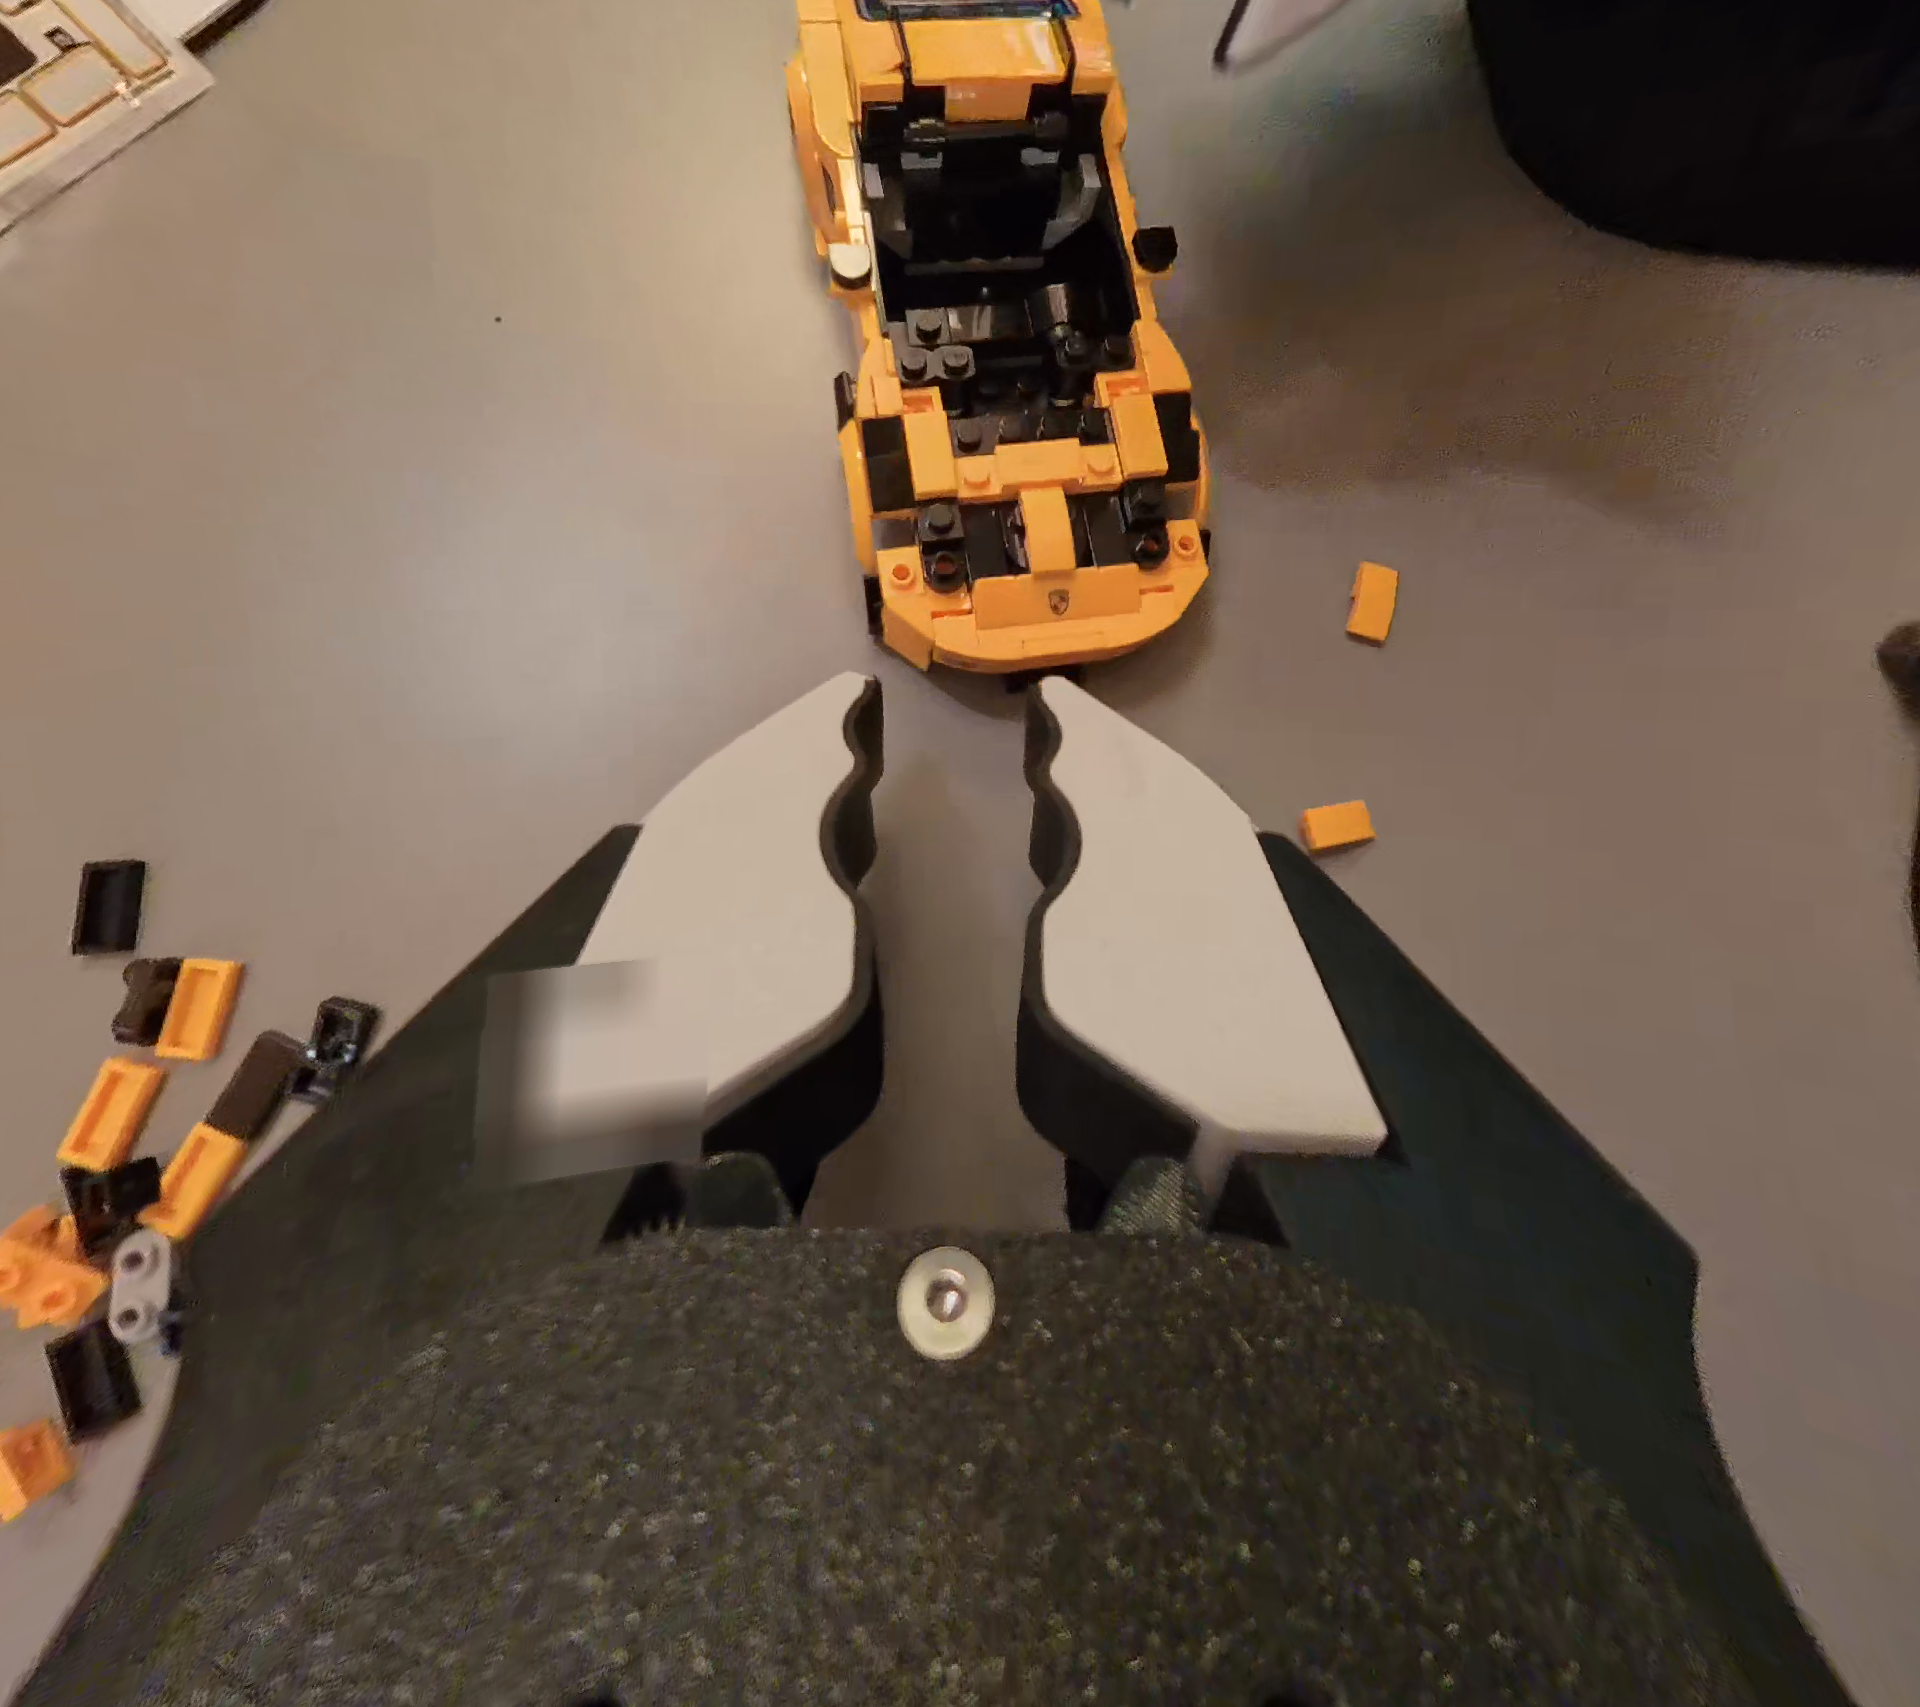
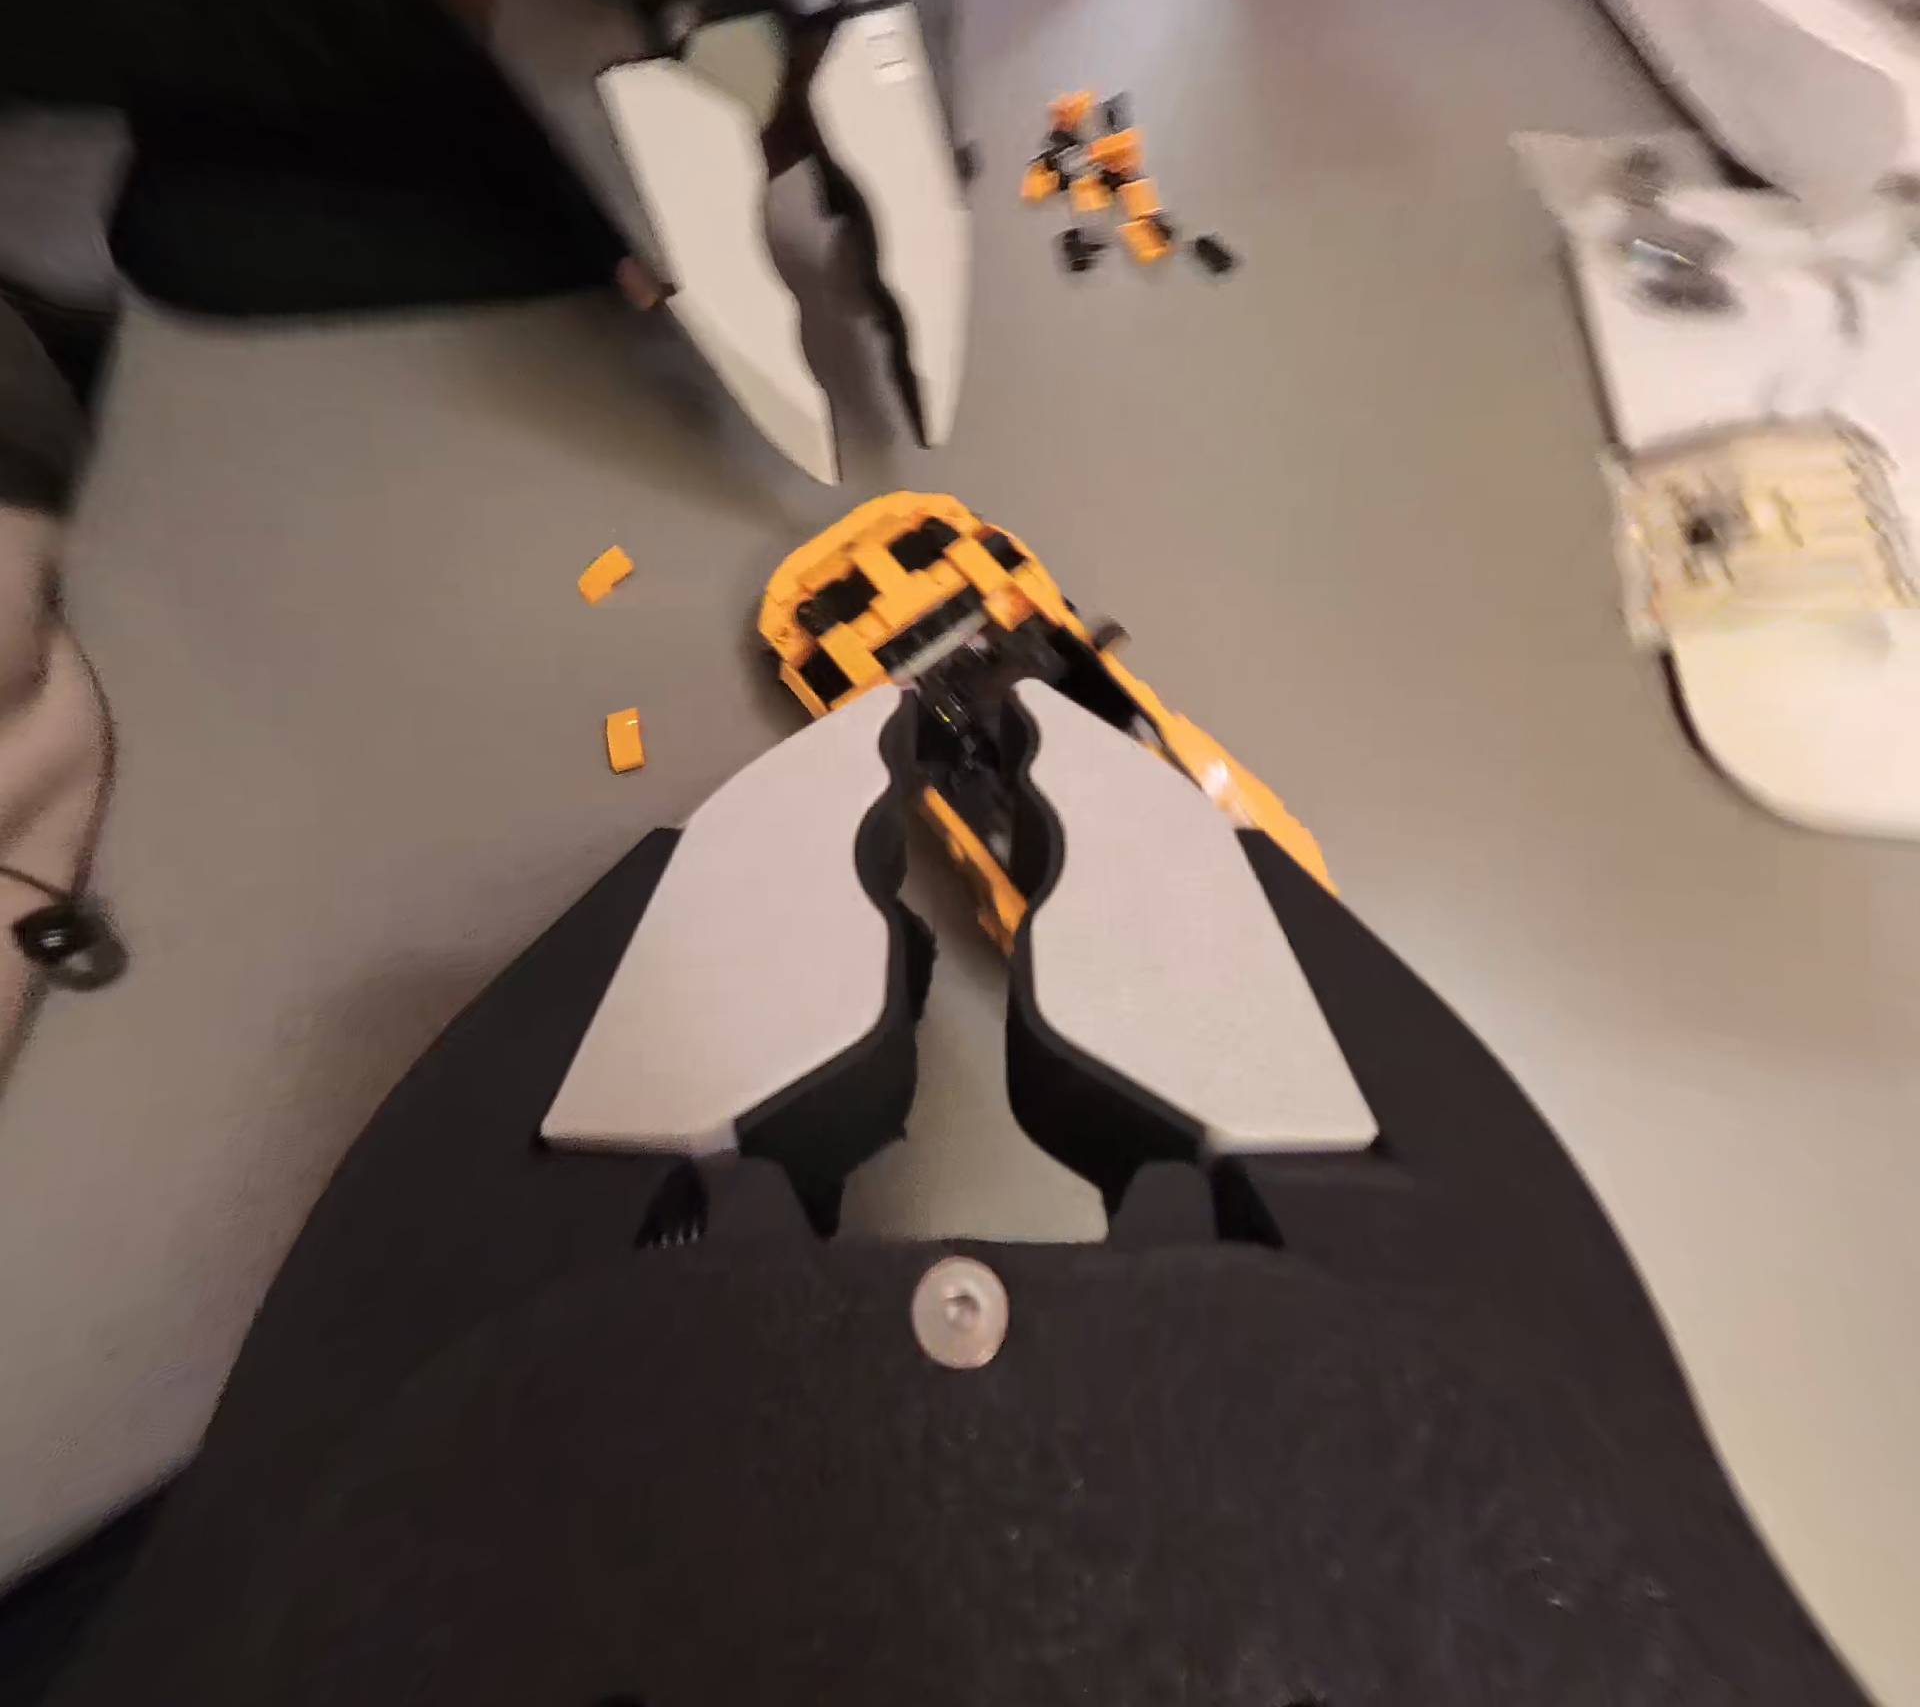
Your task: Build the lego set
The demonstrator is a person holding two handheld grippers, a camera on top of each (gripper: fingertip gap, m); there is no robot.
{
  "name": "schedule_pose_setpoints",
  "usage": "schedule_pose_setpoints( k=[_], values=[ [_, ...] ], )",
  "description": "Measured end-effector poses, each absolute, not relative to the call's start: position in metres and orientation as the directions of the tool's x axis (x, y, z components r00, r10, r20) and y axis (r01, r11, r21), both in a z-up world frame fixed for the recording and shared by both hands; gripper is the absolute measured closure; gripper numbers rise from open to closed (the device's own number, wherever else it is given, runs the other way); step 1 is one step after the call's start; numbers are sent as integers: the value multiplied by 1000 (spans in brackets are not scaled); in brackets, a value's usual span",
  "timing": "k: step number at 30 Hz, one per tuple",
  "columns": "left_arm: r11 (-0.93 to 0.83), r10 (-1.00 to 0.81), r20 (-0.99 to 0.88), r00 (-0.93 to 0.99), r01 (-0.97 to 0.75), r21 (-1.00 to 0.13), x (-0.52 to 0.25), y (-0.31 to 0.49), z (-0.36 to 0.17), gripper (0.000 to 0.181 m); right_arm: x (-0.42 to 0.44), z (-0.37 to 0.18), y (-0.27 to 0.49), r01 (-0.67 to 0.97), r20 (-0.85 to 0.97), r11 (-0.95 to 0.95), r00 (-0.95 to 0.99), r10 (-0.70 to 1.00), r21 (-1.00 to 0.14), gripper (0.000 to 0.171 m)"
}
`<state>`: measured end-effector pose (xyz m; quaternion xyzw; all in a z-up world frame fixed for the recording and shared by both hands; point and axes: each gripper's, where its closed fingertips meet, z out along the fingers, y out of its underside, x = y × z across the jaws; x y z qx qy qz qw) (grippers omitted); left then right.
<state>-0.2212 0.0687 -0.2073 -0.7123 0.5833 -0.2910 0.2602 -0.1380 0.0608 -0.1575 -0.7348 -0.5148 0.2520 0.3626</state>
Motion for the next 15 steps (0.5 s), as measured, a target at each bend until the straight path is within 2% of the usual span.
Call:
schedule_pose_setpoints(
  k=[5,8,11,15],
  values=[
    [-148,-989,127,78,-636,-757,-216,69,-209,152,-184,-172,59,751,41,-120,192,981,-649,161],
    [-140,-989,136,52,-593,-793,-214,65,-208,145,-191,-187,62,851,110,-37,110,988,-523,159],
    [-114,-992,121,27,-578,-808,-217,62,-207,144,-192,-194,62,896,168,78,-3,986,-438,154],
    [-121,-991,134,19,-565,-816,-219,62,-205,146,-196,-196,62,918,141,136,-89,986,-372,153]
  ],
)
